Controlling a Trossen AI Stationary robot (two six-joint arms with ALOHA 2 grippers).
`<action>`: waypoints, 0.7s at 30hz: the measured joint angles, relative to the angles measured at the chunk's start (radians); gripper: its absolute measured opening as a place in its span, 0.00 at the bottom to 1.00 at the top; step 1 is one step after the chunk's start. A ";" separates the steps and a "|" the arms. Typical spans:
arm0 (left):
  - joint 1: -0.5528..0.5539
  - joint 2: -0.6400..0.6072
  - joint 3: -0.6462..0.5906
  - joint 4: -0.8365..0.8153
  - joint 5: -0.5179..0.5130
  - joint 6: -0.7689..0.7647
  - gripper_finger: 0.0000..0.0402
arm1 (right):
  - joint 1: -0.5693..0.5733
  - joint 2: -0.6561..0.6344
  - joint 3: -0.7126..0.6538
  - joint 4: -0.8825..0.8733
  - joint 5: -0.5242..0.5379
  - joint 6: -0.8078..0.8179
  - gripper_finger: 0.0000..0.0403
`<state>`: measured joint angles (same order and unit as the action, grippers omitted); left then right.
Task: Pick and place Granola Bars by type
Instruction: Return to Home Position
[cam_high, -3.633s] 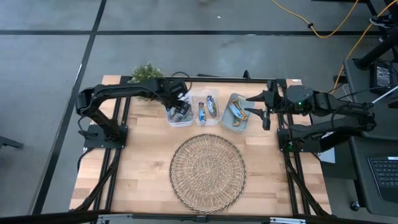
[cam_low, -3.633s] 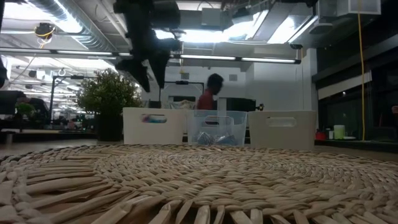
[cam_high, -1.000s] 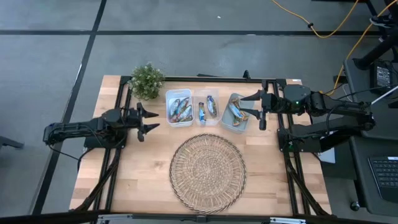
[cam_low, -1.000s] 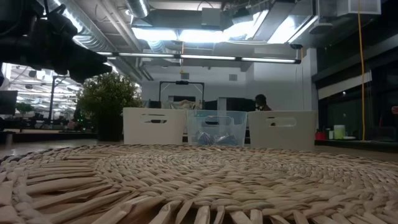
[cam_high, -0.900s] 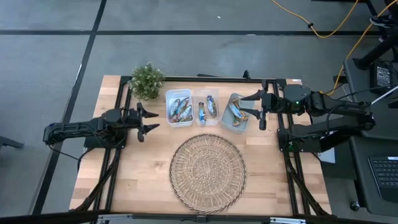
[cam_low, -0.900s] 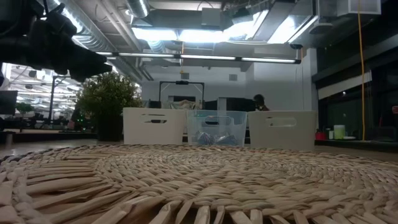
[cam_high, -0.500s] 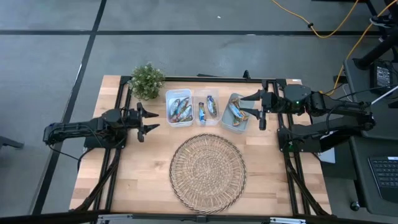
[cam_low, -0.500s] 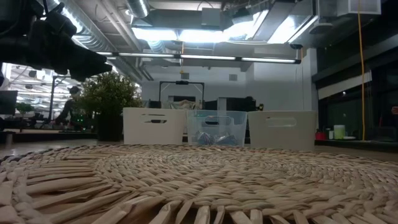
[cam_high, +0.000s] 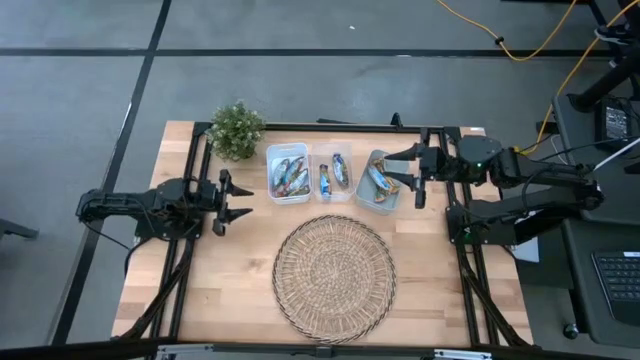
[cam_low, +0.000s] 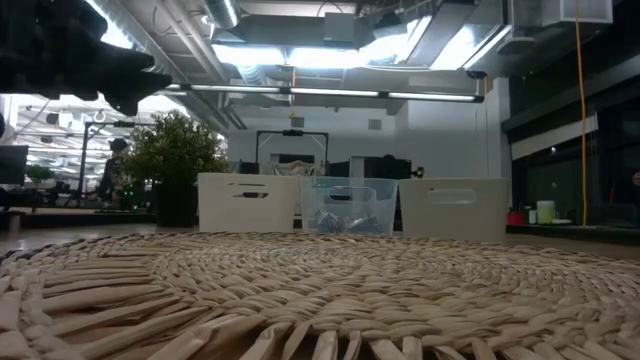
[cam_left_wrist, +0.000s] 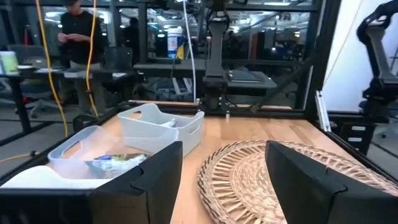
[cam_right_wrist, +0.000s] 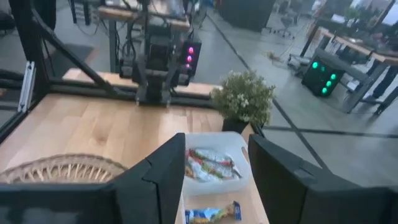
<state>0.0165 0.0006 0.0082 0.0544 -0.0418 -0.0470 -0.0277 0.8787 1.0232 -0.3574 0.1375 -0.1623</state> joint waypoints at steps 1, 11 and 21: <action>-0.007 0.000 0.000 0.002 0.000 0.000 0.55 | 0.000 -0.004 -0.024 0.039 -0.005 0.000 0.44; -0.018 0.003 0.000 0.000 0.000 -0.001 0.55 | 0.000 -0.022 -0.516 0.735 -0.089 0.146 0.44; -0.018 0.003 0.000 -0.002 0.000 0.000 0.55 | 0.000 -0.135 -0.888 1.169 -0.197 0.293 0.39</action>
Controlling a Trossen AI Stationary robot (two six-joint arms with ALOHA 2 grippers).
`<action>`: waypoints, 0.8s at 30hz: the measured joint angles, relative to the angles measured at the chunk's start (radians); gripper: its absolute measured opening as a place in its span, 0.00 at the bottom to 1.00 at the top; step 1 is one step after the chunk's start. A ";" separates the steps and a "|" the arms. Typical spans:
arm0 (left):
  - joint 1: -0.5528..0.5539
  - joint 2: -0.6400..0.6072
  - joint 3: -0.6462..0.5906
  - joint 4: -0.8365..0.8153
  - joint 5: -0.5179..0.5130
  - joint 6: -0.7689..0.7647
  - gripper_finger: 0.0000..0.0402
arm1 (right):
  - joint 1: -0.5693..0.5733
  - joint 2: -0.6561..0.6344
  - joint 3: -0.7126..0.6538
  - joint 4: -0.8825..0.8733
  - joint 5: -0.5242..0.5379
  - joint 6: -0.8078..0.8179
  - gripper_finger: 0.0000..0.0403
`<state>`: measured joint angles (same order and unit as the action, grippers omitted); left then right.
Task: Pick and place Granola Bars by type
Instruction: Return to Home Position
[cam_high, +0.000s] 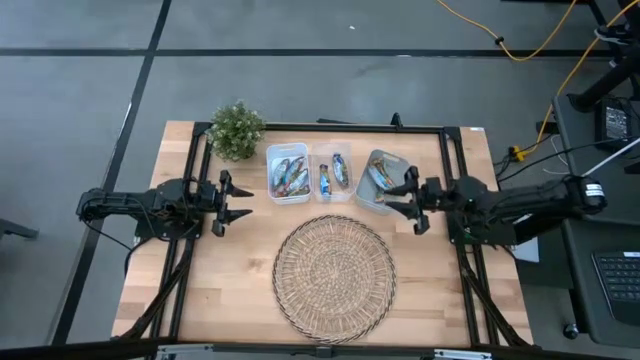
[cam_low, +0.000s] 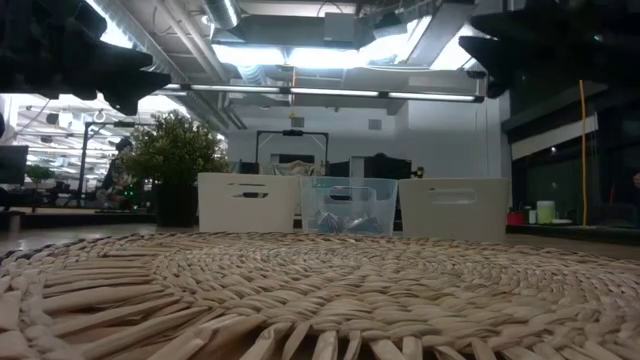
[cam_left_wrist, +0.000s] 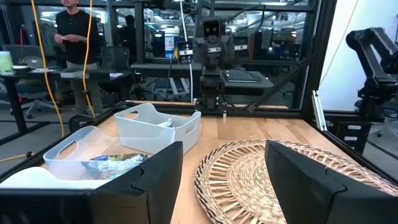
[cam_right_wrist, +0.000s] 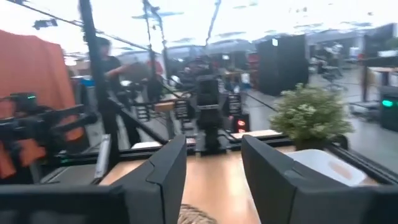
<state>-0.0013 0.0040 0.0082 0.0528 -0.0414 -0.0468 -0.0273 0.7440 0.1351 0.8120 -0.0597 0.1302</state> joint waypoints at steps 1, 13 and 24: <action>0.000 0.000 0.000 0.000 0.000 0.000 0.55 | 0.000 -0.013 -0.020 0.007 -0.020 -0.003 0.38; 0.000 0.000 0.000 -0.001 0.000 0.000 0.55 | 0.000 -0.051 -0.128 -0.154 -0.044 -0.108 0.34; 0.000 0.000 0.000 0.000 0.000 0.000 0.55 | 0.017 -0.295 -0.126 -0.569 -0.048 -0.162 0.34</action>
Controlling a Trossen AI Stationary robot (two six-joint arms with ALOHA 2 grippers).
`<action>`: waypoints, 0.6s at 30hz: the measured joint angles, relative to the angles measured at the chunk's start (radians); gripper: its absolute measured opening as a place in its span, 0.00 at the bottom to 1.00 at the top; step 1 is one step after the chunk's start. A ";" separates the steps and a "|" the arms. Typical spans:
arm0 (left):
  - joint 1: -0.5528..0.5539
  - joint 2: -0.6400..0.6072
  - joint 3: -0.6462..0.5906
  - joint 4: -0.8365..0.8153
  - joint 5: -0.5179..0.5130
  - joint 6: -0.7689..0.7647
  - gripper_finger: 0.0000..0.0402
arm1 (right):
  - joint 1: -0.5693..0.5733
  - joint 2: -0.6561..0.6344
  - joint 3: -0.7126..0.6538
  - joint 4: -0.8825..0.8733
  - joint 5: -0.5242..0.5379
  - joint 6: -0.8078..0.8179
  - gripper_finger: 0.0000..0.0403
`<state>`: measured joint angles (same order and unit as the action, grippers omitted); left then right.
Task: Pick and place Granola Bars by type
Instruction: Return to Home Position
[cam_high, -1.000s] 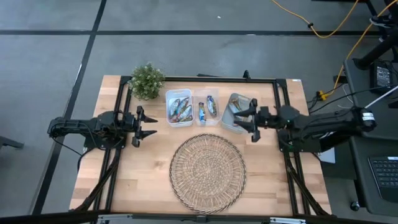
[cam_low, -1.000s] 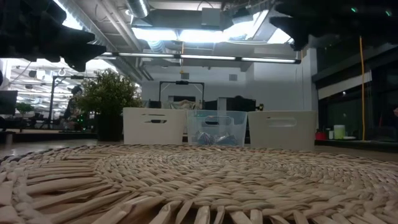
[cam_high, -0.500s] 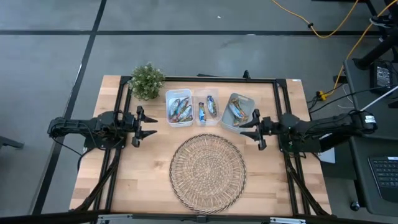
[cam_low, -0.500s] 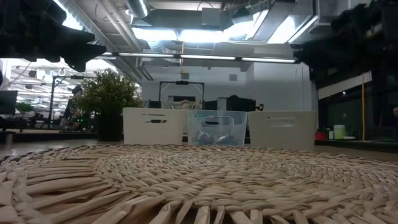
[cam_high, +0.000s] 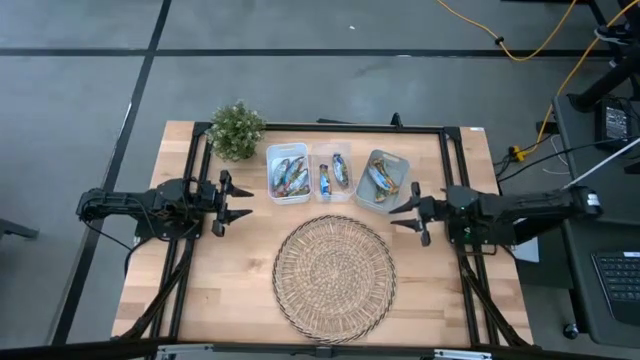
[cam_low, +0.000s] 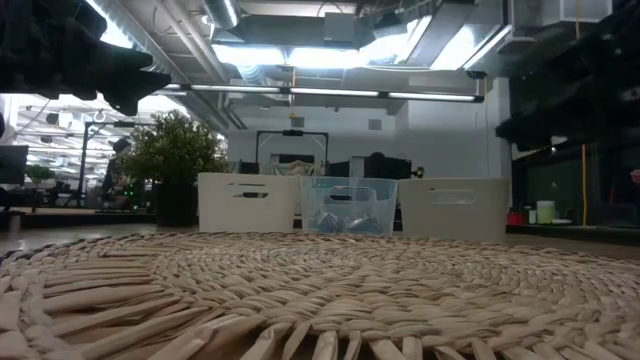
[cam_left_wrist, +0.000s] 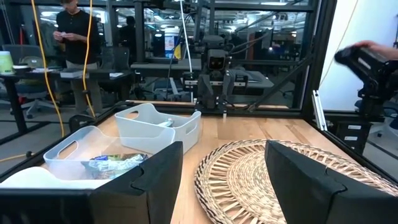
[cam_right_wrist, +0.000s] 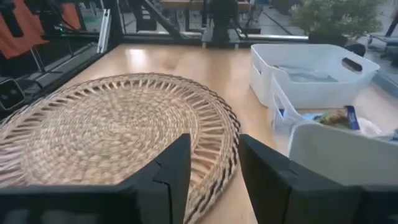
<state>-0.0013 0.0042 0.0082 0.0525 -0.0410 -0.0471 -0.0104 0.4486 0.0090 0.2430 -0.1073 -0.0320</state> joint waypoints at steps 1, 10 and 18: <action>0.000 0.000 0.000 0.000 0.000 0.000 0.55 | 0.002 -0.068 0.000 -0.064 0.001 0.000 0.34; 0.000 0.000 0.000 -0.001 0.000 0.000 0.55 | 0.008 -0.450 0.000 -0.209 0.012 -0.084 0.34; 0.000 0.000 0.000 -0.002 -0.002 0.000 0.55 | 0.061 -0.447 0.001 -0.221 0.040 -0.134 0.34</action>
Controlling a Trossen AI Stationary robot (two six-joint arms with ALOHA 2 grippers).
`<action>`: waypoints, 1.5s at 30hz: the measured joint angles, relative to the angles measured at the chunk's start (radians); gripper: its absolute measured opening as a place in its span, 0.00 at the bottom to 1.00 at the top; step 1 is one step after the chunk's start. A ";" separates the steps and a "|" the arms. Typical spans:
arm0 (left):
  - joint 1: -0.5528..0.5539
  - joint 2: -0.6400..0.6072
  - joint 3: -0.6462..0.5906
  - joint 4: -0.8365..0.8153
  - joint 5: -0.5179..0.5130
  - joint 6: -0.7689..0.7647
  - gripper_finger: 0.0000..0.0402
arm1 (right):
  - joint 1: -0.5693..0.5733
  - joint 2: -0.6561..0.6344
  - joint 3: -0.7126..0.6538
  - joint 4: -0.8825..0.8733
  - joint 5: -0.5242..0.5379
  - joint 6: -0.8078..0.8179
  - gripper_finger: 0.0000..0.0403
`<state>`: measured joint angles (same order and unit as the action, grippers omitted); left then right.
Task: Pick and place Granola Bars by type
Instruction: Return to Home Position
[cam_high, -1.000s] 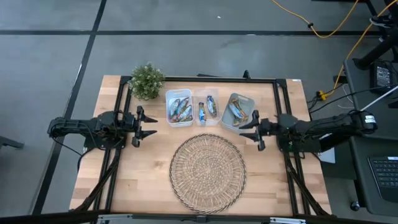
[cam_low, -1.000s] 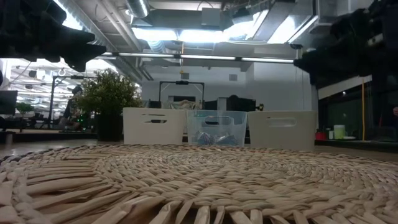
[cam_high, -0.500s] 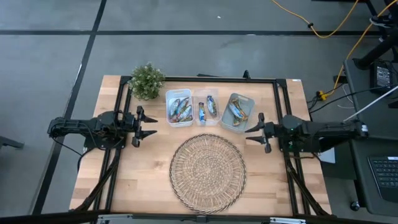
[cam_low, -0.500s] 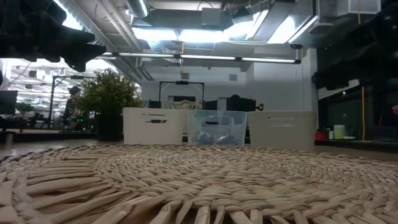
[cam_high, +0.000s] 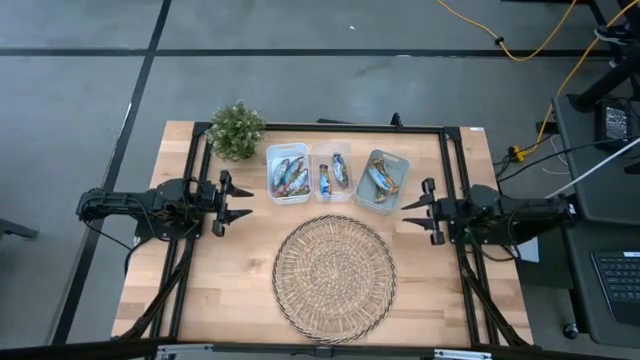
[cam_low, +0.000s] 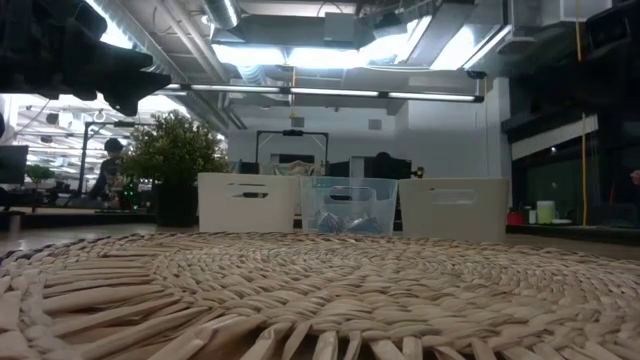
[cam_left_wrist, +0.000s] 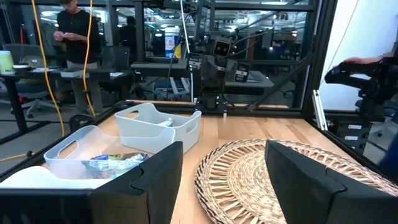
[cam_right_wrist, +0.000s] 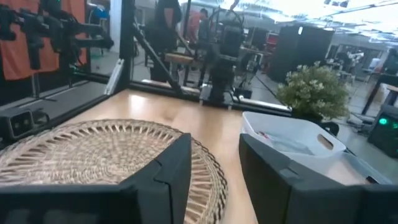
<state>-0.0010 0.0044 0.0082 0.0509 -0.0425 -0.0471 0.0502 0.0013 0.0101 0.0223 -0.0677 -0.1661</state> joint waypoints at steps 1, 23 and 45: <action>0.000 0.000 0.000 0.000 0.000 0.000 0.55 | 0.003 0.000 0.000 -0.003 0.015 0.000 0.34; 0.000 0.000 0.000 -0.002 -0.001 0.000 0.55 | 0.003 0.002 0.000 -0.006 0.048 0.004 0.34; 0.000 0.000 0.000 -0.002 -0.001 0.000 0.55 | 0.003 0.003 -0.001 -0.005 0.048 0.004 0.34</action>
<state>-0.0010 0.0044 0.0082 0.0486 -0.0437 -0.0471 0.0528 0.0040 0.0093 0.0174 -0.0196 -0.1623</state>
